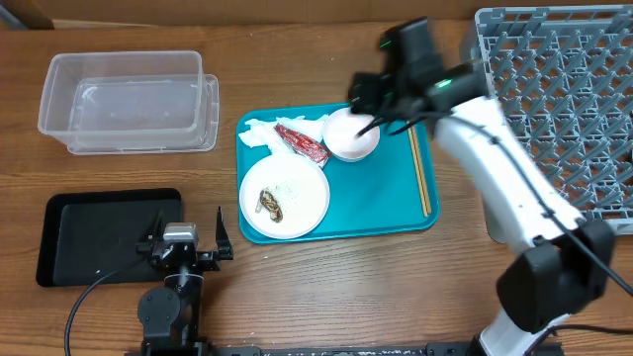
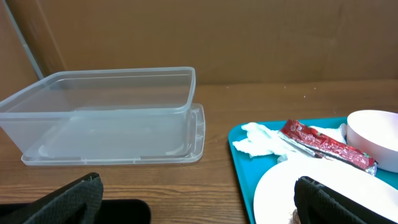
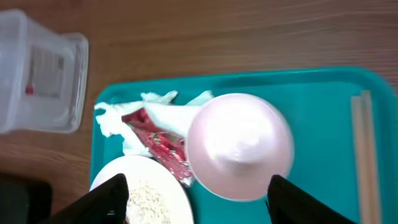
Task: Sort waste into correct bins and load items into the dishwasher
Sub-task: 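Move the right gripper down to the large white bowl on the tray, then grasp the white bowl rim with the right gripper and lift it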
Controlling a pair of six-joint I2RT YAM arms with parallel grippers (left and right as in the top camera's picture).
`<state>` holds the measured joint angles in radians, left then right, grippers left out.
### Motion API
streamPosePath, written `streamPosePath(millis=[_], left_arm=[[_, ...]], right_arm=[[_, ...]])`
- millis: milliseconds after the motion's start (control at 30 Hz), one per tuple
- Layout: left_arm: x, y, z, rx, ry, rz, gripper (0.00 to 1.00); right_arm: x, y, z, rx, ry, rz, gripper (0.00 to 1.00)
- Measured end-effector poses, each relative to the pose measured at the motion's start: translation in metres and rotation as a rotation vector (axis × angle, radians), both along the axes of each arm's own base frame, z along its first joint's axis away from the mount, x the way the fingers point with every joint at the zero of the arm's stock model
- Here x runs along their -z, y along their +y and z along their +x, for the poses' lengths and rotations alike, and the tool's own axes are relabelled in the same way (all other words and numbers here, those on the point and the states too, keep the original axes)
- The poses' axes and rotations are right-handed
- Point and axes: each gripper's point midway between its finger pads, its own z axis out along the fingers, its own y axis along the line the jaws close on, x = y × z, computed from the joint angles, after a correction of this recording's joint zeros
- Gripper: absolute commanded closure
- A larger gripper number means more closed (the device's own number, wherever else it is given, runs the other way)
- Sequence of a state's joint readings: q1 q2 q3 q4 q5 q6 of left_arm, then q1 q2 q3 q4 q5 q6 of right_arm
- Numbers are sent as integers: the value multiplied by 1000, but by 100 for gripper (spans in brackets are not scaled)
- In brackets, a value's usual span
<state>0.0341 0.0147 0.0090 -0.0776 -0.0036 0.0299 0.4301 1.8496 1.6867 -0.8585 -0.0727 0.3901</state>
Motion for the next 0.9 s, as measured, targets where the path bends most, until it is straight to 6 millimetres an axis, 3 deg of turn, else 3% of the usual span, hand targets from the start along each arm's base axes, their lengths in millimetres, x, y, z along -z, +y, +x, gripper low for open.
streamPosePath(millis=[200, 400, 500, 900], left_arm=[[0, 0, 0, 0, 0, 0, 0], [0, 0, 0, 0, 0, 0, 0], [0, 0, 0, 0, 0, 0, 0], [0, 0, 0, 0, 0, 0, 0]], right_arm=[[70, 47, -14, -143, 37, -162, 29], [126, 46, -24, -234, 104, -316, 32], [138, 32, -34, -248, 161, -373, 34], [146, 7, -68, -302, 310, -472, 43]])
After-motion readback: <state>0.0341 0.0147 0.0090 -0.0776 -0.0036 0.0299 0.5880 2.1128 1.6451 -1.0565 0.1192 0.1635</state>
